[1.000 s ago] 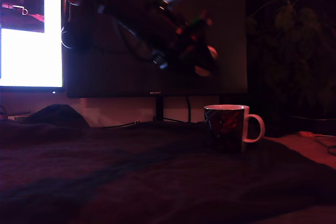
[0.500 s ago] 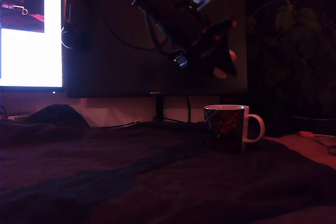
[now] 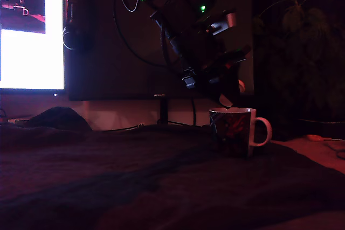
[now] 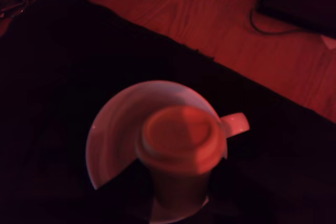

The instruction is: Pick up the coffee capsules on the table and drop them inside the coffee cup

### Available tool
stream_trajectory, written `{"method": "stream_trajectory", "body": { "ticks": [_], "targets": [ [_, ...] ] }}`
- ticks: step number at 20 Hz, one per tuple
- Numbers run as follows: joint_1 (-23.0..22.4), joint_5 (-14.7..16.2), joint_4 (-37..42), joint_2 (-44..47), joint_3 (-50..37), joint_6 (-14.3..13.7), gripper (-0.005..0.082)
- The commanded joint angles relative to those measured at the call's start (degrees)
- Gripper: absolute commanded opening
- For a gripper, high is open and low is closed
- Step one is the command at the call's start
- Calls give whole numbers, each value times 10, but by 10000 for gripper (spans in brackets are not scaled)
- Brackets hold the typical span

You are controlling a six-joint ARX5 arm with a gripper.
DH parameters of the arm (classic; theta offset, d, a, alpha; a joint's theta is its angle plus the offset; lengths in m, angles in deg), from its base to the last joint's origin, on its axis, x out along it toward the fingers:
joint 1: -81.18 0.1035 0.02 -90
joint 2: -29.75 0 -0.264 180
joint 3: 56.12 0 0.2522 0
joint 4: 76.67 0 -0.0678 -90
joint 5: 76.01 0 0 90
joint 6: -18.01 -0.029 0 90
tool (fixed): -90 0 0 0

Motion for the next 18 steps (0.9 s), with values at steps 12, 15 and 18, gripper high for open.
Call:
{"method": "stream_trajectory", "body": {
  "ticks": [12,15,18],
  "targets": [
    [-3,-3,-7,13,7,-3,193],
    [-3,-10,-6,13,7,-2,326],
    [-3,-10,-4,13,7,-3,330]
  ]
}}
